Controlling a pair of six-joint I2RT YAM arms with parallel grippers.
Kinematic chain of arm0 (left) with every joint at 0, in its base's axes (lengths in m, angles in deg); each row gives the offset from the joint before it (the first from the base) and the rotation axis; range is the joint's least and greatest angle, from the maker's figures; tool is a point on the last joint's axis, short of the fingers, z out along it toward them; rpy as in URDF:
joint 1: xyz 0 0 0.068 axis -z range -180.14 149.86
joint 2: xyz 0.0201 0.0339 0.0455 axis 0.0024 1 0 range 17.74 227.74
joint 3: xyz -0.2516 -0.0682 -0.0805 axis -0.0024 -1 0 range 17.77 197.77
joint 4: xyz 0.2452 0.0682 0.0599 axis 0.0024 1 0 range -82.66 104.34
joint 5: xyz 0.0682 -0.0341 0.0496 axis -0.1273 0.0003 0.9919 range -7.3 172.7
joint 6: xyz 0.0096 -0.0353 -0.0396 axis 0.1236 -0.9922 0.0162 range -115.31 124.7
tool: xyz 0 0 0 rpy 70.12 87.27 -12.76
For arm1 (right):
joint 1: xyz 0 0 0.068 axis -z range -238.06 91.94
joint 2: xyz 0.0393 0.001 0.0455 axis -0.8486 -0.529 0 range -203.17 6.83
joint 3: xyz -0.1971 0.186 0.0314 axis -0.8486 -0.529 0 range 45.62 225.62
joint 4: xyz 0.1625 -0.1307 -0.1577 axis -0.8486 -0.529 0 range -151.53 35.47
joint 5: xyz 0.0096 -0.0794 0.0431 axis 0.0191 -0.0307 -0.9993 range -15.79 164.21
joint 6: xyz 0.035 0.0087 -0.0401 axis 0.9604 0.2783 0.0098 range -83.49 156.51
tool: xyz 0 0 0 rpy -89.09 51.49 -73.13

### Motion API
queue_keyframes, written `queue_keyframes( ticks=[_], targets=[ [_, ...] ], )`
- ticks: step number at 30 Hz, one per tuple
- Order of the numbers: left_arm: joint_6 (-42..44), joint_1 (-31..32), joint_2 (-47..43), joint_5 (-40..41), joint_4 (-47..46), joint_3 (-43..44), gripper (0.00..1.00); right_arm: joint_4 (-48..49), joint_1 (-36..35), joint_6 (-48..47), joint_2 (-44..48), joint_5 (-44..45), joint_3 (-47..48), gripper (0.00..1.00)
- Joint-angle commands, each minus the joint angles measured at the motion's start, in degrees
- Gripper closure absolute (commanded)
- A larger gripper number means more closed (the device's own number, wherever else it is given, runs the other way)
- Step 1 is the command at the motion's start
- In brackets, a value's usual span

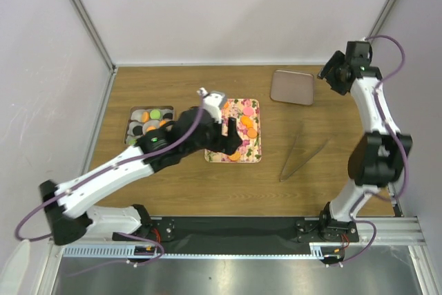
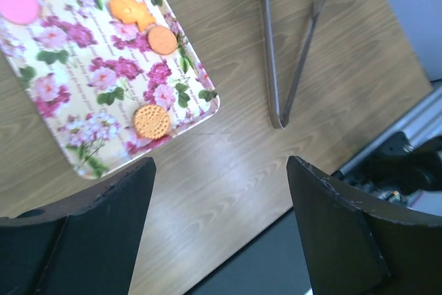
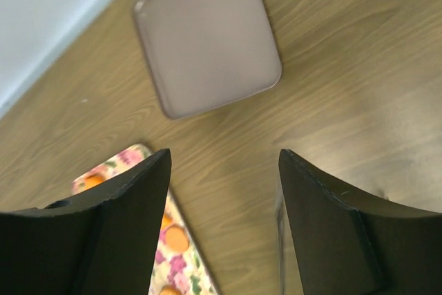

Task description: Pack the cookies

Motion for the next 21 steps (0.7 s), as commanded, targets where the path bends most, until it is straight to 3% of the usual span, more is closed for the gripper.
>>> queue_keyframes(
  ticks=[1, 8, 15, 21],
  targets=[
    [1.6, -0.3, -8.0, -1.1, 3.9, -2.9, 0.16, 2.7, -0.2, -2.1, -9.1, -0.6, 8.6, 0.32],
    [2.6, -0.4, -16.1, -0.7, 8.8, -3.5, 0.15, 3.0, -1.2, -3.6, -24.7, 4.0, 17.8, 0.39],
    [3.5, -0.4, -19.3, -0.1, 10.3, -3.7, 0.15, 3.1, -3.1, -5.0, -34.0, 8.6, 22.6, 0.43],
    [4.6, -0.5, -19.6, 0.1, 10.4, -3.8, 0.14, 2.3, -3.5, -4.6, -36.7, 10.6, 23.9, 0.46]
  ],
)
